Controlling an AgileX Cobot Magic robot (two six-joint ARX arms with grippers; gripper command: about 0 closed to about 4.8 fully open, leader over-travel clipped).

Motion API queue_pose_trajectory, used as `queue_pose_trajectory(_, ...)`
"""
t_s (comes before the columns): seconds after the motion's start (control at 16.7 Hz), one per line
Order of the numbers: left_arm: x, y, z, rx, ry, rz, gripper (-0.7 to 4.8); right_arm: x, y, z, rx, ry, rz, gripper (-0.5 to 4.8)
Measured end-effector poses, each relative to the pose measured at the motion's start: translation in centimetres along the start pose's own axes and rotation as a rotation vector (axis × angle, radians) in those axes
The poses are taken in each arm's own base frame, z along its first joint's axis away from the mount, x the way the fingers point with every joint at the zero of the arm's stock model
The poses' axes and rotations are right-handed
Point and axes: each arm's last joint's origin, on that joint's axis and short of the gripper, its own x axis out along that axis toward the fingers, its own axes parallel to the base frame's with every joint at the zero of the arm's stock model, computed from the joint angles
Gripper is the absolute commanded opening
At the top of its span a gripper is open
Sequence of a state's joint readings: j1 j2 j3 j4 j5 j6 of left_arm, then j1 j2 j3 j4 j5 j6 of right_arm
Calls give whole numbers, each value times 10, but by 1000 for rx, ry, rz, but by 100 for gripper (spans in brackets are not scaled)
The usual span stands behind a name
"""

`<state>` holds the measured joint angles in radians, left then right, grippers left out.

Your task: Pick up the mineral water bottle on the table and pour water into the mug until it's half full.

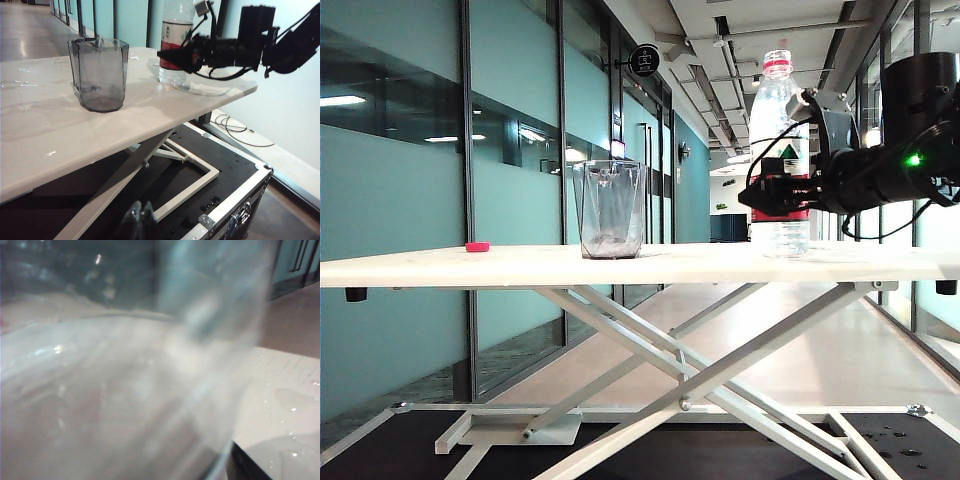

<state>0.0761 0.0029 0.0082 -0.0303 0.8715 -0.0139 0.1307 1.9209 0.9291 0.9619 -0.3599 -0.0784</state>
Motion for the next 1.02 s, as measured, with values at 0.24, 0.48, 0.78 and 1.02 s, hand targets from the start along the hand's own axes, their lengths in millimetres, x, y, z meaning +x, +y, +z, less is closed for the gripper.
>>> queue_pose_trajectory(0.24, 0, 0, -2, 2, 17, 0, -5, 0, 0, 0, 0, 0, 1, 333)
queue_pose_trajectory(0.48, 0, 0, -3, -2, 22, 0, -5, 0, 1, 0, 2, 0, 7, 205)
queue_pose_trajectory(0.78, 0, 0, -3, -1, 22, 0, -5, 0, 2, 0, 3, 3, 33, 125)
queue_pose_trajectory(1.02, 0, 0, -5, -1, 34, 0, -5, -3, 4, 5, 9, 25, 39, 125)
